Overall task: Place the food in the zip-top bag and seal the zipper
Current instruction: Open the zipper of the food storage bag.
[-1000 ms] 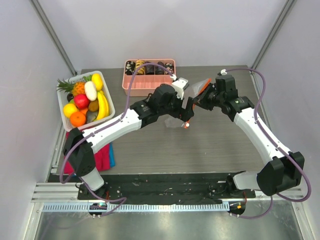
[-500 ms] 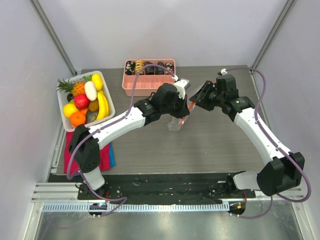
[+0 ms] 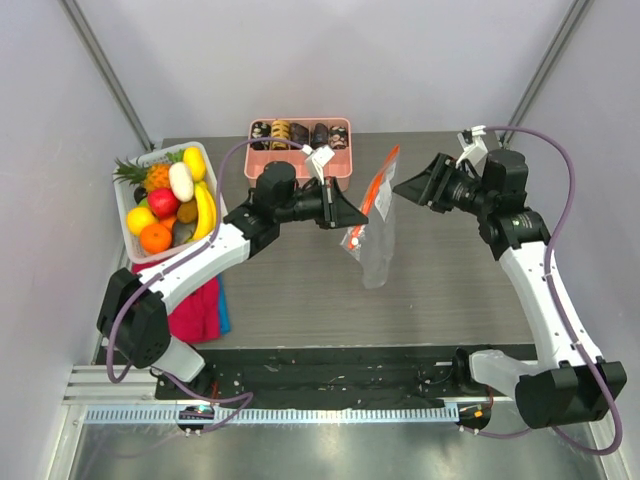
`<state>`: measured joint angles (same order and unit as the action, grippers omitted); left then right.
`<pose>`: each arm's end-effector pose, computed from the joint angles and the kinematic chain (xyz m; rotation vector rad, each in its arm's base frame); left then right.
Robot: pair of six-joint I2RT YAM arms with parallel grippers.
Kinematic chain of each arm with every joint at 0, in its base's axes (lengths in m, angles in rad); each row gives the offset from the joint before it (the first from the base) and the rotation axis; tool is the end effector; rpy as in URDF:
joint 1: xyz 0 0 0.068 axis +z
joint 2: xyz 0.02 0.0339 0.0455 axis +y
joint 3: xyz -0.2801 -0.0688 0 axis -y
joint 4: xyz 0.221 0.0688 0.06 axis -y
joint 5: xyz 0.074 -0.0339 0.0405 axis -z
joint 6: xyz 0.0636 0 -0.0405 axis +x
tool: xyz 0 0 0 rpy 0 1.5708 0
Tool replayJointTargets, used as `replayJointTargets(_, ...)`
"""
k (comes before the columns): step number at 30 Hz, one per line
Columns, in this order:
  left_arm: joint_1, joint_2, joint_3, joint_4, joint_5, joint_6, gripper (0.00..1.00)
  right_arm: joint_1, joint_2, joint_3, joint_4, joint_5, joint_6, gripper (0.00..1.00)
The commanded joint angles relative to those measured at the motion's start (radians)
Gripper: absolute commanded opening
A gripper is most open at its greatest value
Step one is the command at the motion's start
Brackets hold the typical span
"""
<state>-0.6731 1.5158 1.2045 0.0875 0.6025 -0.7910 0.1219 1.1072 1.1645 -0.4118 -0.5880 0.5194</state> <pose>0.2564 -0.2505 0.3545 0.3759 2.0190 -1.5238 0.2250 0.0631 0.3925 -0.0179 1.9901 0.9869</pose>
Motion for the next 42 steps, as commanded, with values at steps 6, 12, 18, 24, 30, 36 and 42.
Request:
replayJointTargets(6,-0.008,-0.046,0.000,0.106,0.039,-0.021,0.00,-0.041,0.042,-0.057,0.375,-0.139,0.348,0.40)
replayJointTargets(12,-0.028,-0.046,0.013,0.057,0.011,0.056,0.00,-0.034,0.065,-0.065,0.449,-0.134,0.422,0.39)
replayJointTargets(18,-0.042,-0.049,0.024,0.012,-0.017,0.104,0.00,-0.031,0.103,-0.069,0.391,-0.087,0.418,0.33)
replayJointTargets(24,-0.055,-0.046,0.041,-0.011,-0.033,0.137,0.00,-0.028,0.121,-0.085,0.370,-0.070,0.433,0.26)
replayJointTargets(30,-0.062,-0.042,0.047,-0.026,-0.047,0.162,0.00,-0.021,0.129,-0.075,0.306,-0.049,0.400,0.24)
replayJointTargets(36,-0.082,-0.034,0.073,-0.073,-0.067,0.225,0.00,0.004,0.129,-0.091,0.281,-0.027,0.370,0.21)
replayJointTargets(42,-0.125,-0.032,0.110,-0.167,-0.109,0.352,0.00,0.022,0.141,-0.104,0.258,-0.019,0.355,0.20)
